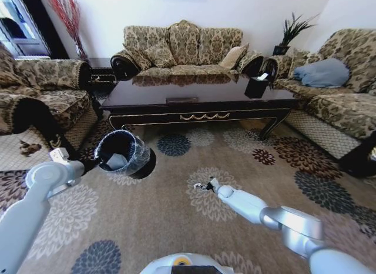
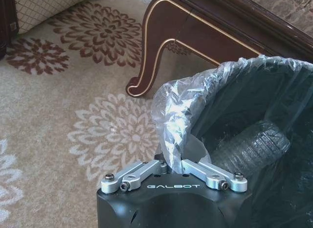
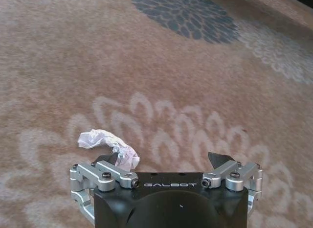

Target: Move to the front of the table and pick up the trash from the floor, then place it into the trash bin.

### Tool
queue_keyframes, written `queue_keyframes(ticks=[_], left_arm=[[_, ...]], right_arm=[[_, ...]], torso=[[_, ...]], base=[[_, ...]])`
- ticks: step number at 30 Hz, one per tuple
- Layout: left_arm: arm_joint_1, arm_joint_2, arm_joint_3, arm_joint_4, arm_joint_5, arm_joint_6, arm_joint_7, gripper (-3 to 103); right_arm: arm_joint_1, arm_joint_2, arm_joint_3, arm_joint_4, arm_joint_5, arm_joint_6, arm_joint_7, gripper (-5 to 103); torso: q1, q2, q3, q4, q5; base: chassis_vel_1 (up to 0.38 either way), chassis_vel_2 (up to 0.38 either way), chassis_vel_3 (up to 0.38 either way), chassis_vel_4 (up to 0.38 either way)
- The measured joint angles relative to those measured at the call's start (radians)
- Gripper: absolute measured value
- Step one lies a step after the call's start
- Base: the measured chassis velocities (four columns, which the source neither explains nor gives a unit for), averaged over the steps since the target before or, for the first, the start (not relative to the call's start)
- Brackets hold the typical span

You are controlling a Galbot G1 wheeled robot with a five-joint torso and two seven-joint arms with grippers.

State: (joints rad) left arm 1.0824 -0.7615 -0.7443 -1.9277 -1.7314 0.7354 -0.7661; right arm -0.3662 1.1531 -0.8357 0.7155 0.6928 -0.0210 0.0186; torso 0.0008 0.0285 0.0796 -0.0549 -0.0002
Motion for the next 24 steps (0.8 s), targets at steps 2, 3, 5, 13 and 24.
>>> queue_keyframes(ticks=[2,3,5,13,24], left_arm=[[-0.002,0.003,0.0,0.0,0.0,0.0,0.001,0],[-0.003,0.006,0.0,0.0,0.0,0.0,0.002,0],[-0.004,0.01,0.0,0.001,-0.001,0.0,0.004,0],[-0.007,0.013,0.004,0.005,0.001,0.0,0.007,0],[-0.011,0.015,0.01,0.009,0.015,0.0,0.015,0]], right_arm=[[0.0,0.004,-0.002,-0.002,-0.002,0.0,-0.001,100],[-0.001,0.008,-0.003,-0.005,-0.004,0.0,-0.001,100],[-0.005,0.014,-0.004,-0.006,-0.006,0.0,-0.001,100],[-0.01,0.013,-0.01,0.003,-0.005,-0.002,-0.008,102],[-0.009,0.024,-0.006,-0.011,-0.004,-0.003,-0.039,64]], torso=[[0.0,0.0,0.0,-0.0002,0.0001],[0.0,0.0,0.0,-0.0001,0.0001],[0.0,0.0,0.0,0.0,0.0002],[0.0,0.0,0.0,-0.0003,0.0001],[0.0,0.0,0.0,0.0,0.0001]], base=[[0.0,0.0,0.0,0.0],[0.0,0.0,0.0,0.0],[0.0,0.0,0.0,0.0],[0.0,0.0,0.0,0.0],[0.0,0.0,0.0,0.0]])
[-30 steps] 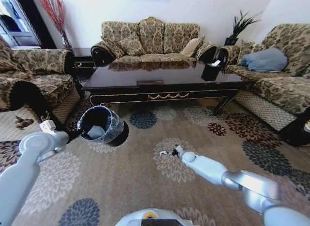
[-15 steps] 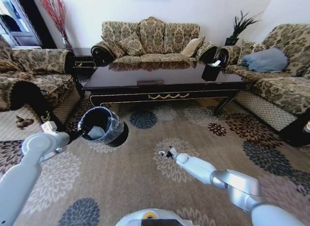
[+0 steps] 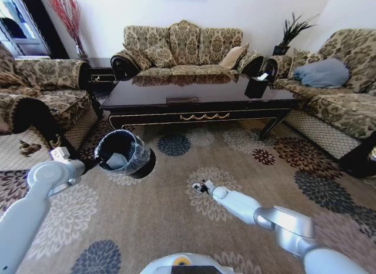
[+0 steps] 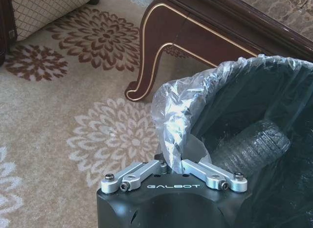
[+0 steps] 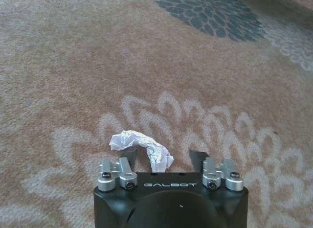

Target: Move to the front of the table and pick up the trash from the floor, then place it into the trash bin.

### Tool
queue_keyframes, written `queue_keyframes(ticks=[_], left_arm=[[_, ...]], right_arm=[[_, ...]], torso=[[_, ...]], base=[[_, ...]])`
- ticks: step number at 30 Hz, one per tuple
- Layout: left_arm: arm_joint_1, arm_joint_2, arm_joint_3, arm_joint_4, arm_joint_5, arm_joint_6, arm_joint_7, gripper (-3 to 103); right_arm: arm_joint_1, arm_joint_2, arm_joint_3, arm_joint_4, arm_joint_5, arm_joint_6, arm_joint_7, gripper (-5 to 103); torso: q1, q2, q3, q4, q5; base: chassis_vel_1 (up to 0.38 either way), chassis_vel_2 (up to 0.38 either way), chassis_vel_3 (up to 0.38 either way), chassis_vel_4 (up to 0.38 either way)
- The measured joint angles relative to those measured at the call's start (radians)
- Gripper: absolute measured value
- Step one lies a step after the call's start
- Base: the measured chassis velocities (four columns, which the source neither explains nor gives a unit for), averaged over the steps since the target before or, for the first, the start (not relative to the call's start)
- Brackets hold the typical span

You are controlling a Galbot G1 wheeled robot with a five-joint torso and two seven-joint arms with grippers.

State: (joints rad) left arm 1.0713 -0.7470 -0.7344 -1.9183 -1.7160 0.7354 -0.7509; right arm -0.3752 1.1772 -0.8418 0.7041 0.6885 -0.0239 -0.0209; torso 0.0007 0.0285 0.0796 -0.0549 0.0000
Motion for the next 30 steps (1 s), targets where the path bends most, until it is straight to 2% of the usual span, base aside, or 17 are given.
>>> queue_keyframes(ticks=[1,4,5,7,8,10,11,13,15,18,25,30], left_arm=[[0.0,0.0,0.0,0.0,0.0,0.0,0.0,0],[0.0,0.0,0.002,0.0,0.001,0.0,0.0,0],[0.0,0.0,0.002,0.0,0.001,0.0,0.0,0],[-0.002,0.001,0.004,-0.001,0.001,0.0,0.0,0],[-0.002,0.001,0.004,-0.001,0.001,0.0,0.0,0],[-0.004,0.003,0.005,-0.001,0.002,0.0,0.0,0],[-0.004,0.003,0.005,-0.001,0.002,0.0,0.0,0],[-0.004,0.004,0.005,-0.001,0.002,0.0,0.0,0],[-0.004,0.004,0.005,-0.001,0.002,0.0,0.0,0],[-0.005,0.004,0.006,-0.001,0.006,0.0,0.0,0],[0.004,0.004,0.007,-0.007,0.011,0.0,0.0,0],[0.024,0.004,0.014,-0.022,0.017,0.0,-0.003,0]], right_arm=[[0.0,0.0,0.0,0.0,0.0,0.0,0.0,64],[-0.001,-0.009,-0.003,0.005,-0.001,0.0,-0.01,47],[-0.001,-0.009,-0.003,0.005,-0.001,0.0,-0.01,47],[-0.003,-0.019,-0.004,0.013,-0.002,0.002,-0.021,37],[-0.003,-0.019,-0.004,0.013,-0.002,0.002,-0.021,37],[-0.004,-0.04,-0.006,0.027,-0.004,0.004,-0.036,26],[-0.004,-0.04,-0.006,0.027,-0.004,0.004,-0.036,26],[-0.004,-0.052,-0.006,0.031,-0.009,0.013,-0.051,15],[-0.004,-0.056,-0.006,0.031,-0.014,0.021,-0.063,15],[-0.007,-0.059,0.0,0.018,-0.041,0.062,-0.123,2],[-0.021,-0.069,0.029,0.039,-0.048,0.085,-0.144,0],[-0.037,-0.133,0.112,0.154,-0.04,0.107,-0.133,0]], torso=[[0.0,0.0,0.0,0.0,0.0],[0.0,0.0,0.0,0.0,0.0],[0.0,0.0,0.0,0.0,0.0],[0.0,0.0,0.0,-0.0001,0.0],[0.0,0.0,0.0,-0.0001,0.0],[0.0,0.0,0.0,0.0,0.0],[0.0,0.0,0.0,0.0,0.0],[0.0,0.0,0.0,-0.0001,0.0001],[0.0,0.0,0.0,-0.0001,0.0],[0.0,0.0,0.0,-0.0001,0.0],[0.0,0.0,0.0,0.0,0.0001],[0.0,0.0,0.0,-0.0001,0.0003]], base=[[0.0,0.0,0.0,0.0],[0.0,0.0,0.0,0.0],[0.0,0.0,0.0,0.0],[0.0,0.0,0.0,0.0],[0.0,0.0,0.0,0.0],[0.0,0.0,0.0,0.0],[0.0,0.0,0.0,0.0],[0.0,0.0,0.0,0.0],[0.0,0.0,0.0,0.0],[0.0,0.0,0.0,0.0],[0.0,0.0,0.0,0.0],[0.0,0.0,0.0,0.0]])
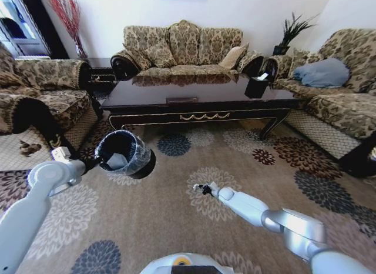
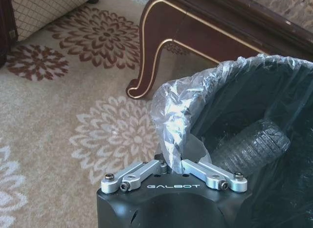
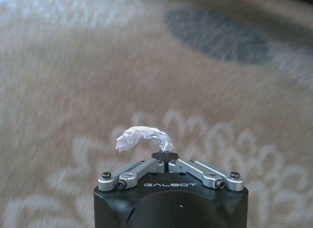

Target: Move to the front of the table and pick up the trash from the floor, then place it into the trash bin.

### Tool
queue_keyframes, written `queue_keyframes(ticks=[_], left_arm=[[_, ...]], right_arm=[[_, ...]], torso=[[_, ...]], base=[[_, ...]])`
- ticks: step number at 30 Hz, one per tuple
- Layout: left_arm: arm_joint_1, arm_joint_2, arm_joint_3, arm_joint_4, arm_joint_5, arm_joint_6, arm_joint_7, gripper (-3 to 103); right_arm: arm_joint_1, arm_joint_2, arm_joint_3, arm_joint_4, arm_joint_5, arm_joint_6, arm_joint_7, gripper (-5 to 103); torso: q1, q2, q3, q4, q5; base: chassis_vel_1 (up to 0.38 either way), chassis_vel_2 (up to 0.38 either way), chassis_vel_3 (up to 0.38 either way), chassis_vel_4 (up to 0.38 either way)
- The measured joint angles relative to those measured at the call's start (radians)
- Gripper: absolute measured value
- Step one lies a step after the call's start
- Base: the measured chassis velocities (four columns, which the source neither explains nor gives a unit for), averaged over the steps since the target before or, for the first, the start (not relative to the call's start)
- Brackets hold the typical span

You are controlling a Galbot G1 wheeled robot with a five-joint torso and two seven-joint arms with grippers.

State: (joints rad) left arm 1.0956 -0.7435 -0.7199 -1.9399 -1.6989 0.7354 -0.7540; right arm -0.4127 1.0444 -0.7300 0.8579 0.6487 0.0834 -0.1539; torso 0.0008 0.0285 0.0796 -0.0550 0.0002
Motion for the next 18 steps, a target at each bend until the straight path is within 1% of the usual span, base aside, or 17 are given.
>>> queue_keyframes(ticks=[4,5,7,8,9,11,12,14,15,17,18], left_arm=[[0.024,0.01,0.04,-0.025,0.008,0.0,-0.006,0],[0.024,0.01,0.04,-0.025,0.008,0.0,-0.006,0],[0.032,0.012,0.062,-0.037,0.004,0.0,-0.013,0],[0.032,0.012,0.062,-0.037,0.004,0.0,-0.013,0],[0.036,0.014,0.084,-0.042,0.003,0.0,-0.019,0],[0.037,0.02,0.119,-0.043,0.004,0.0,-0.026,0],[0.037,0.02,0.119,-0.043,0.004,0.0,-0.026,0],[0.036,0.03,0.155,-0.045,0.005,0.0,-0.031,0],[0.036,0.03,0.155,-0.045,0.005,0.0,-0.031,0],[0.032,0.051,0.201,-0.045,0.007,0.0,-0.033,0],[0.032,0.051,0.201,-0.045,0.007,0.0,-0.033,0]], right_arm=[[0.006,-0.083,0.081,0.206,0.036,0.002,0.055,0],[0.006,-0.083,0.081,0.206,0.036,0.002,0.055,0],[0.02,-0.108,0.117,0.299,0.039,0.019,0.078,0],[0.02,-0.108,0.117,0.299,0.039,0.019,0.078,0],[0.033,-0.124,0.151,0.37,0.029,0.052,0.087,0],[0.049,-0.141,0.196,0.468,0.025,0.089,0.106,0],[0.049,-0.141,0.196,0.468,0.025,0.089,0.106,0],[0.062,-0.156,0.23,0.543,0.032,0.101,0.121,0],[0.062,-0.156,0.23,0.543,0.032,0.101,0.121,0],[0.079,-0.162,0.256,0.608,0.026,0.125,0.129,0],[0.079,-0.162,0.256,0.608,0.026,0.125,0.129,0]], torso=[[0.0,0.0,0.0,-0.0001,-0.0001],[0.0,0.0,0.0,-0.0001,-0.0001],[0.0,0.0,0.0,0.0,-0.0004],[0.0,0.0,0.0,0.0,-0.0004],[0.0,0.0,0.0,0.0002,-0.0003],[0.0,0.0,0.0,0.0003,-0.0003],[0.0,0.0,0.0,0.0003,-0.0003],[0.0,0.0,0.0,0.0002,-0.0003],[0.0,0.0,0.0,0.0002,-0.0003],[0.0,0.0,0.0,-0.0001,-0.0002],[0.0,0.0,0.0,-0.0001,-0.0002]], base=[[0.0,0.0,0.0,0.0],[0.0,0.0,0.0,0.0],[0.0,0.0,0.0,0.0],[0.0,0.0,0.0,0.0],[0.0,0.0,0.0,0.0],[0.0,0.0,0.0,0.0],[0.0,0.0,0.0,0.0],[0.0,0.0,0.0,0.0],[0.0,0.0,0.0,0.0],[0.0,0.0,0.0,0.0],[0.0,0.0,0.0,0.0]])
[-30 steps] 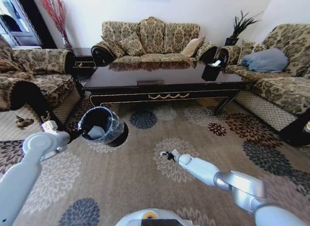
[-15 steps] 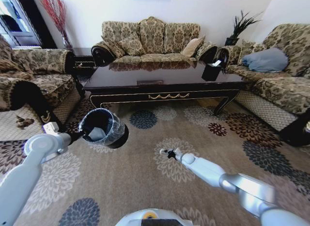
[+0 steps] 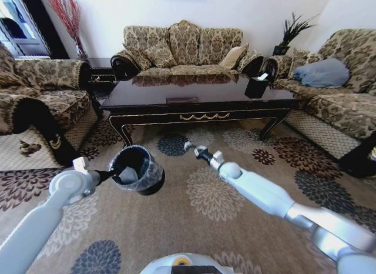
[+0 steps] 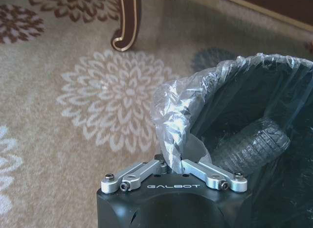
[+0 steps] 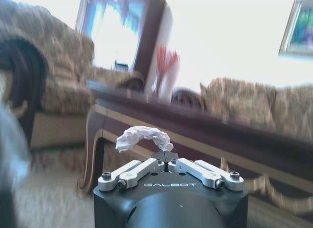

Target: Move to the front of the table and pick up the trash from the floor, then place it into the trash bin.

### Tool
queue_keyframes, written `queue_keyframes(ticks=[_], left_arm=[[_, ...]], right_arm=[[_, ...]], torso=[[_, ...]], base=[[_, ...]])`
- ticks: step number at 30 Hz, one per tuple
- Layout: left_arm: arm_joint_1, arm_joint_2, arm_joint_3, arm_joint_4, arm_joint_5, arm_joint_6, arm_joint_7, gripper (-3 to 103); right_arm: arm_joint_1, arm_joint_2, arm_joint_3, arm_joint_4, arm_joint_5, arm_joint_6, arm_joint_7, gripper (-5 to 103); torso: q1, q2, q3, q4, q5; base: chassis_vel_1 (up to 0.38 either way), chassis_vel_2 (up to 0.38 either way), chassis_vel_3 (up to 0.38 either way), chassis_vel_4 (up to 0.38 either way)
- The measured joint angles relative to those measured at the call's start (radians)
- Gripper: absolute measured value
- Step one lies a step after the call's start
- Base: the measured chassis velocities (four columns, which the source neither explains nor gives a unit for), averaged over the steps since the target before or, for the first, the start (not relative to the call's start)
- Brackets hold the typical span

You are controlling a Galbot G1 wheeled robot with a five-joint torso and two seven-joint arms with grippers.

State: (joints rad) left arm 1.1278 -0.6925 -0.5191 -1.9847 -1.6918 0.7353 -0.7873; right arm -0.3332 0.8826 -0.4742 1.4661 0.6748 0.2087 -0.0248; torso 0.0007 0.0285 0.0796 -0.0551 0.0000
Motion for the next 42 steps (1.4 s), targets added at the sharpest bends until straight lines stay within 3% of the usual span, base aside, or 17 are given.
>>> queue_keyframes(ticks=[6,13,19,33,39,42], left_arm=[[-0.036,0.026,0.066,0.006,-0.001,0.0,0.0,0],[-0.06,0.029,0.075,0.028,-0.008,0.0,-0.001,0],[-0.076,0.03,0.072,0.047,-0.01,0.0,-0.002,0],[-0.156,0.033,0.107,0.095,-0.023,0.0,0.0,0],[-0.172,0.03,0.115,0.096,-0.027,0.0,-0.001,0],[-0.171,0.03,0.113,0.092,-0.028,0.0,-0.001,0]], right_arm=[[0.031,0.005,-0.046,0.099,-0.031,0.07,0.001,0],[0.087,0.069,-0.239,0.106,-0.145,0.133,-0.018,0],[0.116,0.128,-0.314,0.058,-0.167,0.143,-0.013,0],[0.164,0.21,-0.375,0.032,-0.16,0.138,-0.002,0],[0.172,0.209,-0.398,0.032,-0.163,0.118,0.038,-1],[0.175,0.193,-0.403,0.038,-0.163,0.109,0.051,15]], torso=[[0.0,0.0,0.0,0.0001,-0.0001],[0.0,0.0,0.0,0.0004,-0.0002],[0.0,0.0,0.0,0.0003,-0.0003],[0.0,0.0,0.0,0.0003,-0.0001],[0.0,0.0,0.0,0.0002,-0.0001],[0.0,0.0,0.0,0.0,-0.0001]], base=[[0.0,0.0,0.0,0.0],[0.0,0.0,0.0,0.0],[0.0,0.0,0.0,0.0],[0.0,0.0,0.0,0.0],[0.0,0.0,0.0,0.0],[0.0,0.0,0.0,0.0]])
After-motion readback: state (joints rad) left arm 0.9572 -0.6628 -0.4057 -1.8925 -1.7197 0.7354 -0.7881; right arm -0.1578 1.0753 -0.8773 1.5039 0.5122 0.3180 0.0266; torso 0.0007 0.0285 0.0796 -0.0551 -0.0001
